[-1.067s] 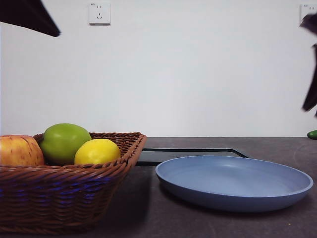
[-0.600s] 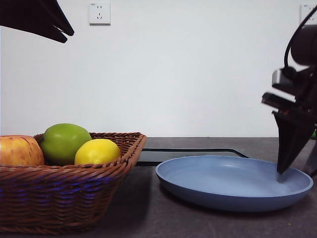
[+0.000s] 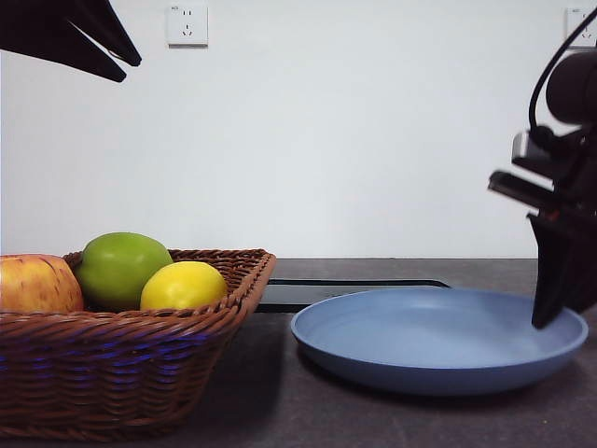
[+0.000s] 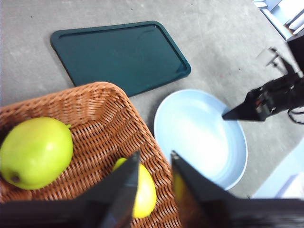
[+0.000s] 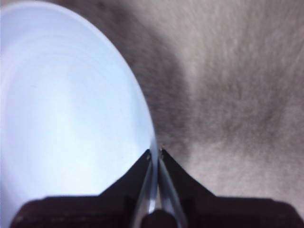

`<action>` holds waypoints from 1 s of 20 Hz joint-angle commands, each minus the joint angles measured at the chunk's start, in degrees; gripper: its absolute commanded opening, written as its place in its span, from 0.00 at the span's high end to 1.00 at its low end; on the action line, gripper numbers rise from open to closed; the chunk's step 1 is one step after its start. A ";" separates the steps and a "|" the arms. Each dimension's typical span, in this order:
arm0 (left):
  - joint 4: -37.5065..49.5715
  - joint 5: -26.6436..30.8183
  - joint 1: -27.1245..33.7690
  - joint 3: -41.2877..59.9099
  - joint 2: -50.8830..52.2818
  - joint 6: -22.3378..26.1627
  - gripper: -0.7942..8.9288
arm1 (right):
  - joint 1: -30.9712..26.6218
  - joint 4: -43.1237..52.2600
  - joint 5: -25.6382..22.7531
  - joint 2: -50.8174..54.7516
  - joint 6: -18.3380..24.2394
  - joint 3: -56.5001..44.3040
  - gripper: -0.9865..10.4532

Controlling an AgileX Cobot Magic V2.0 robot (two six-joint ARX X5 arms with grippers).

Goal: Take the lemon from the basket,put the lemon in the plate,hand out the plate

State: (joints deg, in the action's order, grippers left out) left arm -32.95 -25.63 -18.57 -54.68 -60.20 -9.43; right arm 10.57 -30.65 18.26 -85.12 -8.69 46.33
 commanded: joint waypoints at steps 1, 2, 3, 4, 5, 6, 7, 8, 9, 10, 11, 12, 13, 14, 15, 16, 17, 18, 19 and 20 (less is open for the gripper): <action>-0.74 0.15 -1.05 -1.01 -0.57 0.48 0.64 | -0.57 -0.55 -0.59 2.51 -0.90 0.79 0.91; -1.46 0.15 -1.51 -1.01 -0.57 0.48 0.60 | -1.07 -1.25 -0.61 4.20 -0.90 0.79 0.91; -2.40 0.15 -2.08 -1.01 -0.57 0.48 0.57 | -1.70 -2.08 -0.61 5.75 -0.90 0.79 0.91; -3.41 0.26 -2.64 -1.01 -0.57 0.48 0.55 | -2.58 -3.15 -0.61 7.61 -0.87 0.81 0.91; -4.09 1.14 -3.26 -1.01 -0.57 0.44 0.55 | -3.54 -4.42 -0.61 9.55 -0.90 0.85 0.91; -4.42 3.21 -4.07 -1.01 -0.57 0.39 0.55 | -4.37 -5.57 -0.61 11.23 -0.90 0.90 0.91; -4.35 5.75 -5.14 -1.01 -0.66 -0.02 0.54 | -5.18 -6.71 -0.61 12.81 -0.90 0.96 0.91; -4.15 8.02 -6.27 -1.01 -1.07 -1.01 0.54 | -6.03 -7.80 -0.61 14.40 -0.87 1.01 0.91; -4.11 10.19 -7.41 -1.01 -1.75 -1.81 0.54 | -6.78 -8.66 -0.61 15.91 -0.85 1.03 0.91; -4.13 12.00 -8.37 -1.01 -2.86 -2.64 0.54 | -7.39 -9.18 -0.57 17.29 -0.85 1.03 0.91; -4.24 13.31 -9.20 -1.01 -4.26 -2.69 0.54 | -7.80 -9.46 -0.59 18.69 -0.85 1.05 0.91; -4.24 13.57 -9.99 -1.03 -5.84 -2.75 0.54 | -8.00 -9.62 -0.59 19.91 -0.87 1.09 0.91; -4.17 13.64 -10.71 -1.09 -7.65 -3.13 0.54 | -8.00 -9.75 -0.57 20.96 -0.87 1.11 0.91; -4.13 13.64 -11.34 -1.38 -9.75 -3.74 0.54 | -8.00 -9.79 -0.59 21.84 -0.87 1.11 0.91; -4.20 13.84 -11.80 -1.88 -11.93 -4.13 0.54 | -8.00 -9.86 -0.57 22.49 -0.87 1.11 0.91; -4.17 14.01 -12.11 -2.34 -14.08 -4.15 0.54 | -8.00 -9.97 -0.57 22.97 -0.87 1.11 0.91; -4.24 14.01 -12.33 -2.95 -16.17 -4.13 0.54 | -8.00 -10.23 -0.57 23.37 -0.87 1.11 0.91; -4.24 14.01 -12.57 -3.54 -18.08 -4.13 0.54 | -8.00 -10.60 -0.57 23.63 -0.87 1.11 0.91; -4.22 13.94 -12.90 -4.15 -20.00 -4.11 0.54 | -8.00 -10.82 -0.57 23.71 -0.85 1.11 0.91; -4.37 13.92 -13.11 -4.83 -21.92 -4.11 0.54 | -8.00 -11.02 -0.57 23.71 -0.85 1.11 0.91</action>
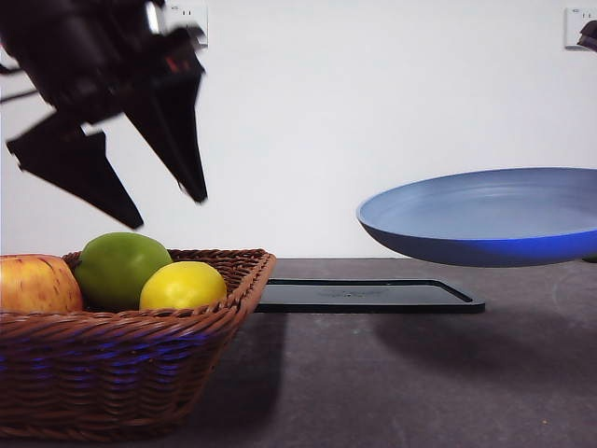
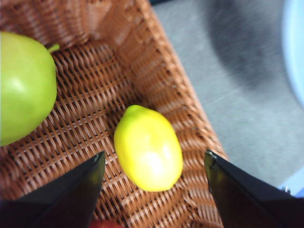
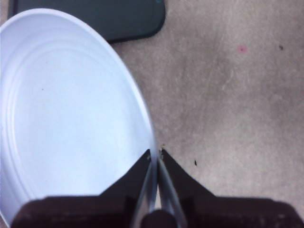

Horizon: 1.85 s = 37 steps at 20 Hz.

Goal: Take the lemon from the basket,put the lemon in the plate,hand out the plate

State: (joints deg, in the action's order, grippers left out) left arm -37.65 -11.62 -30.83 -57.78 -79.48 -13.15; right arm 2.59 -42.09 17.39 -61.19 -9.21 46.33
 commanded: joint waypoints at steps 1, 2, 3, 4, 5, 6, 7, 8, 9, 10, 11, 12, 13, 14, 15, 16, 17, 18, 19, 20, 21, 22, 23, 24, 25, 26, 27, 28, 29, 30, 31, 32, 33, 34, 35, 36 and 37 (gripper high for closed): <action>0.15 0.00 -1.07 -2.45 -4.55 -0.39 0.54 | -0.02 0.22 0.31 -0.20 -0.33 1.11 0.91; 0.15 0.00 -1.14 -2.78 -5.99 -0.39 0.54 | -0.02 0.11 0.33 -0.20 -0.33 1.11 0.91; 0.33 0.11 -1.40 -3.02 -7.48 -0.39 0.54 | 0.00 0.09 0.42 -0.20 -0.33 1.11 0.91; 0.48 0.90 -1.73 -3.19 -8.79 -0.44 0.54 | 0.00 0.07 0.61 -0.20 -0.33 1.11 0.91; 0.70 1.38 -1.99 -3.23 -9.90 -0.42 0.54 | -0.02 0.07 0.61 -0.20 -0.33 1.11 0.91; 0.72 1.49 -2.08 -3.23 -11.08 -0.42 0.54 | -0.02 0.07 0.61 -0.20 -0.33 1.11 0.91; 0.70 1.53 -2.14 -3.23 -12.04 -0.42 0.54 | -0.02 0.07 0.61 -0.20 -0.31 1.11 0.91; 0.70 1.75 -2.23 -3.23 -12.94 -0.42 0.54 | -0.02 0.07 0.61 -0.20 -0.26 1.11 0.91; 0.81 2.32 -2.27 -3.23 -13.44 -0.42 0.54 | -0.02 0.07 0.61 -0.20 -0.20 1.11 0.91; 1.03 3.06 -2.27 -3.23 -13.68 -0.39 0.54 | -0.02 0.07 0.61 -0.20 -0.17 1.11 0.91; 1.64 3.21 -2.27 -3.23 -13.68 -0.35 0.54 | -0.02 0.07 0.59 -0.20 -0.15 1.11 0.91; 1.97 3.04 -2.34 -3.23 -13.68 -0.28 0.55 | -0.02 0.07 0.59 -0.20 -0.15 1.11 0.91; 1.60 3.02 -2.32 -3.23 -13.68 -0.09 0.55 | -0.02 0.07 0.59 -0.20 -0.15 1.11 0.91; 1.22 3.02 -2.34 -3.23 -13.68 0.44 0.55 | -0.02 0.07 0.59 -0.20 -0.15 1.11 0.91; 0.98 2.99 -2.54 -3.23 -13.68 1.44 0.59 | -0.02 0.09 0.59 -0.20 -0.15 1.11 0.91; 0.92 3.02 -2.60 -3.23 -13.68 1.66 0.65 | -0.02 0.11 0.59 -0.20 -0.15 1.11 0.91; 0.92 2.97 -2.60 -3.23 -13.68 1.68 0.69 | -0.02 0.09 0.55 -0.20 -0.15 1.11 0.91; 0.94 2.97 -2.58 -3.26 -13.66 2.23 0.71 | -0.02 0.11 0.50 -0.20 -0.15 1.11 0.91; 0.90 2.97 -2.47 -3.39 -13.64 2.73 0.71 | -0.02 0.17 0.48 -0.20 -0.15 1.11 0.91; 0.87 2.86 -2.16 -3.69 -13.38 2.78 0.71 | -0.02 0.26 0.48 -0.20 -0.17 1.11 0.91; 0.13 2.12 -1.75 -4.74 -13.20 2.75 0.71 | -0.02 0.46 0.48 -0.20 -0.17 1.11 0.91; -1.90 1.88 -1.70 -6.64 -12.72 2.75 0.71 | -0.02 0.63 0.48 -0.22 -0.20 1.11 0.91; -3.50 0.72 -1.70 -9.03 -12.20 2.80 0.71 | -0.02 0.98 0.48 -0.26 -0.17 1.11 0.91; -4.70 -1.07 -1.75 -11.58 -11.37 2.91 0.71 | 0.00 1.51 0.48 -0.33 -0.17 1.09 0.91; -4.90 -4.00 -2.10 -14.21 -10.47 2.89 0.71 | 0.00 2.16 0.48 -0.50 -0.20 1.09 0.91; -4.83 -7.30 -2.73 -16.98 -9.79 2.89 0.71 | 0.11 2.86 0.57 -0.85 -0.39 1.09 0.91; -4.61 -10.27 -3.69 -19.74 -9.66 2.89 0.71 | 0.24 3.06 0.68 -1.38 -0.39 1.09 0.91; -4.37 -12.31 -5.14 -22.05 -9.66 2.91 0.71 | 0.59 3.02 0.70 -2.10 -0.63 1.09 0.91; -3.41 -12.35 -7.06 -23.32 -9.66 2.99 0.71 | 1.31 3.04 0.76 -2.69 -1.70 1.11 0.91; -1.25 -12.00 -9.18 -23.37 -9.66 3.89 0.71 | 2.08 3.13 1.64 -3.21 -1.88 1.09 0.91; -0.11 -9.81 -11.43 -23.37 -9.77 4.46 0.71 | 2.58 3.41 3.08 -3.78 -1.92 1.09 0.91; 0.52 -6.62 -13.38 -23.37 -10.14 4.50 0.71 | 2.93 3.54 4.35 -4.20 -1.97 1.09 0.91; 0.90 -3.15 -15.34 -23.37 -10.51 5.25 0.71 | 3.39 3.56 5.29 -4.59 -2.45 1.09 0.91; 1.25 -0.17 -17.11 -23.37 -11.08 6.47 0.71 | 3.96 3.52 5.27 -4.72 -2.99 1.09 0.91; 1.64 2.25 -18.45 -23.37 -11.63 7.43 0.71 | 4.46 3.52 5.27 -4.72 -2.99 1.09 0.91; 2.14 3.74 -19.56 -23.37 -12.35 7.45 0.71 | 4.96 3.52 5.70 -4.72 -3.19 1.09 0.91; 2.69 4.35 -20.39 -23.34 -13.11 7.58 0.71 | 5.31 3.52 6.99 -4.72 -3.23 1.09 0.91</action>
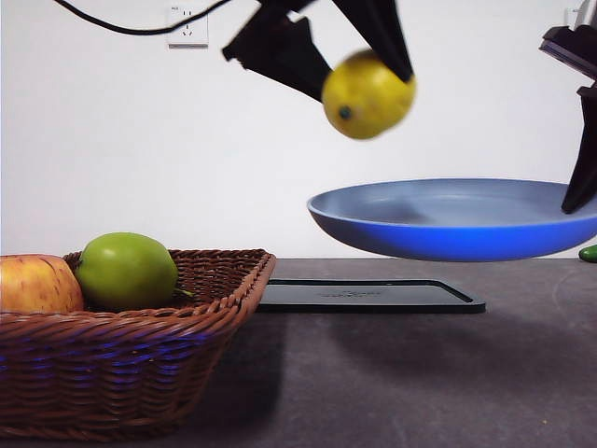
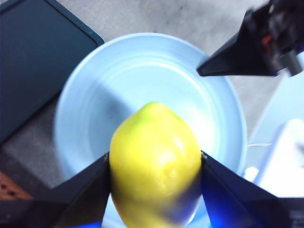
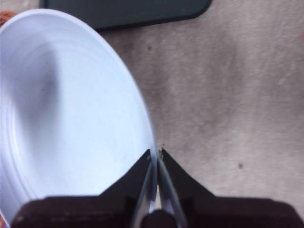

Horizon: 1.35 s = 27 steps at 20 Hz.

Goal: Take the lemon from the basket,put the lemon in the plate,hand out the plate

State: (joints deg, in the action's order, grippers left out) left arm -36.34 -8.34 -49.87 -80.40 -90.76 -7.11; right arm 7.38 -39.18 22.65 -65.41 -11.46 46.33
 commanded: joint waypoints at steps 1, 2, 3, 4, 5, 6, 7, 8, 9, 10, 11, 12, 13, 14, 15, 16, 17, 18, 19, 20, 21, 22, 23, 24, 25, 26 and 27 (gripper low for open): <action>1.81 1.05 -1.88 -0.72 -2.51 2.23 0.71 | 0.83 0.68 3.19 -0.50 -1.14 1.09 0.91; 2.25 0.98 -2.27 -0.72 -3.50 2.86 0.71 | 1.16 0.68 4.04 -0.50 -1.14 1.09 0.91; 2.36 1.29 -2.60 -0.72 -4.22 2.86 0.71 | 1.53 0.70 4.42 -0.50 -1.14 1.09 0.91; 2.40 1.27 -2.86 -0.72 -5.29 2.86 0.71 | 1.88 0.70 4.42 -0.50 -1.14 1.09 0.91; 2.23 1.27 -2.95 -0.72 -6.27 2.86 0.71 | 2.16 0.66 4.42 -0.50 -1.14 1.09 0.91; 1.97 1.27 -2.95 -0.72 -7.26 2.86 0.71 | 2.29 0.63 4.44 -0.50 -1.14 1.09 0.91; 1.73 1.22 -2.95 -0.72 -7.78 2.86 0.71 | 2.47 0.61 4.42 -0.50 -1.14 1.09 0.91; 1.51 1.18 -3.04 -0.72 -8.20 2.84 0.71 | 2.51 0.59 4.44 -0.50 -1.14 1.09 0.91; 1.42 1.16 -3.26 -0.72 -8.22 2.82 0.70 | 2.51 0.59 4.37 -0.50 -1.14 1.09 0.91; 1.57 1.16 -3.58 -0.72 -8.20 2.82 0.65 | 2.51 0.57 4.39 -0.50 -1.14 1.09 0.91; 1.75 1.20 -3.72 -0.74 -8.17 2.82 0.60 | 2.49 0.57 4.37 -0.50 -1.14 1.09 0.91; 1.84 1.20 -3.72 -0.74 -8.17 2.82 0.55 | 2.49 0.57 4.37 -0.50 -1.16 1.09 0.91; 1.84 1.20 -3.69 -0.74 -8.17 2.82 0.53 | 2.49 0.57 4.37 -0.50 -1.18 1.09 0.91; 1.84 1.22 -3.72 -0.74 -8.17 2.62 0.52 | 2.49 0.59 4.33 -0.50 -1.66 1.09 0.91; 1.86 1.20 -3.72 -0.77 -8.15 2.62 0.52 | 2.49 0.70 4.33 -0.52 -2.05 1.09 0.91; 1.90 1.20 -3.72 -0.77 -8.09 2.60 0.52 | 2.49 1.01 4.31 -0.61 -2.25 1.09 0.91; 1.79 1.20 -3.69 -0.77 -7.67 2.36 0.52 | 2.43 1.38 4.20 -0.61 -2.62 1.09 0.91; 1.53 1.20 -3.61 -0.98 -7.13 2.27 0.52 | 2.45 1.92 4.20 -0.76 -3.17 1.11 0.91; 0.92 1.18 -3.28 -1.53 -6.21 2.27 0.52 | 2.43 2.78 4.22 -1.22 -4.00 1.11 0.91; 0.33 1.22 -3.02 -2.14 -5.22 2.32 0.52 | 2.38 3.72 4.28 -1.95 -4.61 1.11 0.91; -0.35 1.20 -2.78 -2.69 -3.85 2.34 0.52 | 2.38 4.83 4.24 -3.17 -5.42 1.11 0.91; -1.16 1.22 -2.60 -3.15 -2.16 2.34 0.52 | 2.34 5.86 4.26 -4.68 -6.23 1.11 0.91; -1.88 1.18 -2.38 -3.34 -0.55 2.34 0.52 | 2.34 7.13 4.26 -6.10 -7.04 1.11 0.91; -2.75 1.14 -2.12 -3.34 1.44 2.34 0.52 | 2.34 8.59 4.33 -7.76 -7.50 1.25 0.91; -4.15 1.22 -1.97 -3.34 3.67 2.43 0.52 | 2.29 10.19 4.31 -10.10 -8.37 1.88 0.91; -5.38 1.22 -1.75 -3.34 5.49 2.40 0.52 | 1.97 10.71 4.44 -12.04 -8.57 2.86 0.91; -6.93 1.31 -1.55 -3.34 7.78 2.45 0.52 | 1.38 10.86 4.39 -14.86 -8.57 4.79 0.91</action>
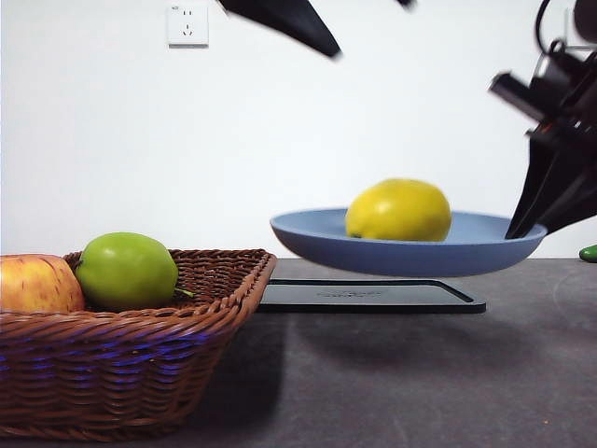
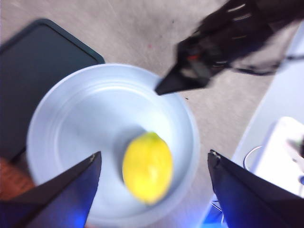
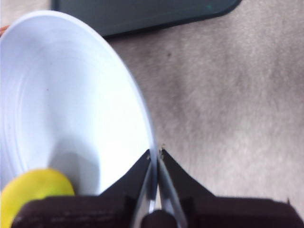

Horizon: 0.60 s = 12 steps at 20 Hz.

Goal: Take the lemon from the basket,put the lemon in the plate,hand out the plate

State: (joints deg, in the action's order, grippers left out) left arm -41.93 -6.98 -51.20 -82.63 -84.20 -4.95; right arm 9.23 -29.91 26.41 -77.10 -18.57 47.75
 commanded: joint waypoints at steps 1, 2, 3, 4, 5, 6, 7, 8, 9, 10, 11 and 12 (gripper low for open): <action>-2.40 -0.04 -0.13 -1.09 3.08 0.28 0.52 | -0.94 1.55 0.61 -5.35 -1.42 5.18 0.91; -3.45 -0.04 -0.15 -1.11 5.25 0.28 0.52 | -1.36 1.55 0.63 -8.46 -1.22 8.02 0.91; -4.13 -0.07 -0.15 -1.09 7.17 0.28 0.52 | -1.75 1.40 0.55 -10.80 -1.20 10.56 0.91; -4.52 -0.07 -0.15 -1.11 8.87 0.24 0.52 | -2.21 1.31 0.59 -13.77 -1.07 13.84 0.91; -4.81 -0.09 -0.15 -1.09 10.34 0.22 0.52 | -2.58 1.03 0.63 -16.24 -1.07 16.72 0.91; -4.96 -0.09 -0.15 -1.09 11.63 0.20 0.52 | -2.82 0.63 0.63 -18.91 -1.07 19.96 0.91; -5.07 -0.07 -0.15 -1.09 12.66 0.15 0.52 | -2.82 0.61 0.44 -21.40 -1.03 22.80 0.91; -5.16 -0.09 -0.15 -1.09 13.57 0.02 0.52 | -2.84 0.66 0.26 -23.71 -1.03 25.40 0.91; -5.27 -0.09 -0.15 -1.09 13.99 0.02 0.52 | -2.86 0.81 0.26 -25.81 -1.05 27.69 0.91; -5.53 -0.02 -0.15 -1.09 14.32 0.00 0.52 | -2.86 0.94 0.26 -28.46 -1.05 30.58 0.91; -5.81 0.09 -0.15 -1.09 14.34 0.02 0.52 | -2.86 0.85 0.24 -30.69 -1.07 33.07 0.91; -6.25 1.01 -0.15 -1.09 14.34 0.02 0.52 | -2.86 0.72 0.26 -33.38 -1.16 35.89 0.91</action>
State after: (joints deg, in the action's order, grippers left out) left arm -48.47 -6.37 -51.00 -82.63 -69.32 -4.97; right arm 6.26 -29.85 26.13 -109.38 -18.92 81.95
